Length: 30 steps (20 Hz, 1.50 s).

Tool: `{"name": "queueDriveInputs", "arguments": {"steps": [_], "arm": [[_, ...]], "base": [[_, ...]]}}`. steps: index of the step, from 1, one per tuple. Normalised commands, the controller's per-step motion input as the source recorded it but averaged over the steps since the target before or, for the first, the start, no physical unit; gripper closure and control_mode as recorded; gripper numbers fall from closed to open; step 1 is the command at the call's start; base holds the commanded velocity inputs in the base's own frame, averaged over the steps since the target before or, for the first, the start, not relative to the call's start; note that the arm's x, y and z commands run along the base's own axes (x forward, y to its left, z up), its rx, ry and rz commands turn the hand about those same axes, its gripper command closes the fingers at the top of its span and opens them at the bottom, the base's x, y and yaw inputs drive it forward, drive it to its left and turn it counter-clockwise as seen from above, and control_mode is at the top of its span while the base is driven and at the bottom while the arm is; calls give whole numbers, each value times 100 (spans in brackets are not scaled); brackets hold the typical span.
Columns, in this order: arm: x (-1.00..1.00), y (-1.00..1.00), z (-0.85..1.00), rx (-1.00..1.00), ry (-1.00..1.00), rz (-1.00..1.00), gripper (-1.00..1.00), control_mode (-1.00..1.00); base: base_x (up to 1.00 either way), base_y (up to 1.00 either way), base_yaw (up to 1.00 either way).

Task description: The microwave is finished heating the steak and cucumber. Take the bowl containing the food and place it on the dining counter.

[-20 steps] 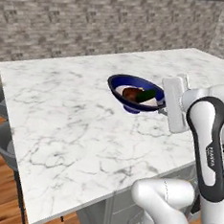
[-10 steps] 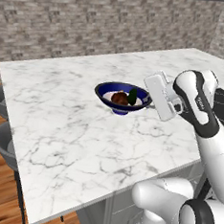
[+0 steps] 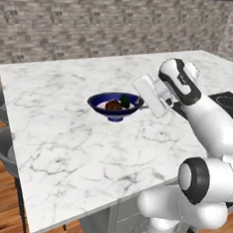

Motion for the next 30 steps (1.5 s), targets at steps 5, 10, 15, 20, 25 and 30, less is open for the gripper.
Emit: {"name": "queueDriveInputs", "arguments": {"steps": [5, 10, 15, 20, 25, 30], "arm": [[17, 24, -91, -8, -10, 0, 100, -100], [60, 30, -52, -1, 0, 0, 100, -100], [78, 42, -58, -2, 0, 0, 100, -100], [65, 28, -47, -5, -3, 0, 100, -100], [17, 2, -67, -14, -1, 0, 100, -100], [4, 0, -51, -11, -1, 0, 100, -100]], "base": [[0, 0, 0], [0, 0, 0], [0, 0, 0], [0, 0, 0], [0, 0, 0], [0, 0, 0]]}}
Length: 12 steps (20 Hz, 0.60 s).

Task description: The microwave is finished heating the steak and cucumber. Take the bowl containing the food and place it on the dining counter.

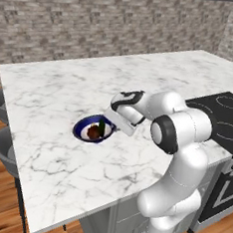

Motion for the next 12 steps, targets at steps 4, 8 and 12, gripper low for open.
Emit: {"name": "queueDriveInputs", "arguments": {"steps": [4, 8, 12], "arm": [[0, 0, -31, -4, -1, 0, 100, -100], [0, 0, -17, -2, 0, 0, 100, -100], [-23, 0, 35, 0, 0, 0, -100, -100]], "base": [[0, 0, 0], [0, 0, 0], [0, 0, 0]]}}
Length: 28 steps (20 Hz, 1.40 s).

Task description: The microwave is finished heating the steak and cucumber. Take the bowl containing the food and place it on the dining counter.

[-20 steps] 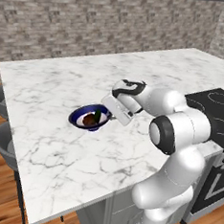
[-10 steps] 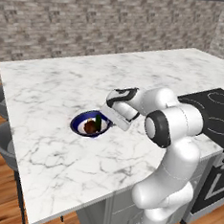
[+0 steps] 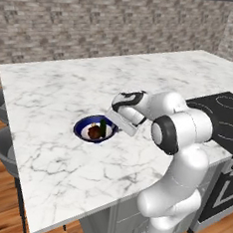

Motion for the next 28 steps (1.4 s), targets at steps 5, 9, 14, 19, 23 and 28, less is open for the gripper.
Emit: {"name": "queueDriveInputs", "arguments": {"steps": [5, 9, 14, 19, 23, 28], "arm": [[-70, -1, 75, 0, -9, 0, -100, -100], [-100, 0, 79, 0, -25, 0, -100, -100], [-100, 0, 64, -3, -40, 6, -100, -100], [-100, 3, 18, -18, -47, 9, -100, -100], [-100, 3, 2, -25, -48, 6, -100, -100], [-100, 4, 52, -18, -48, 6, -100, -100]], "base": [[0, 0, 0], [0, 0, 0], [0, 0, 0], [0, 0, 0], [0, 0, 0], [0, 0, 0]]}}
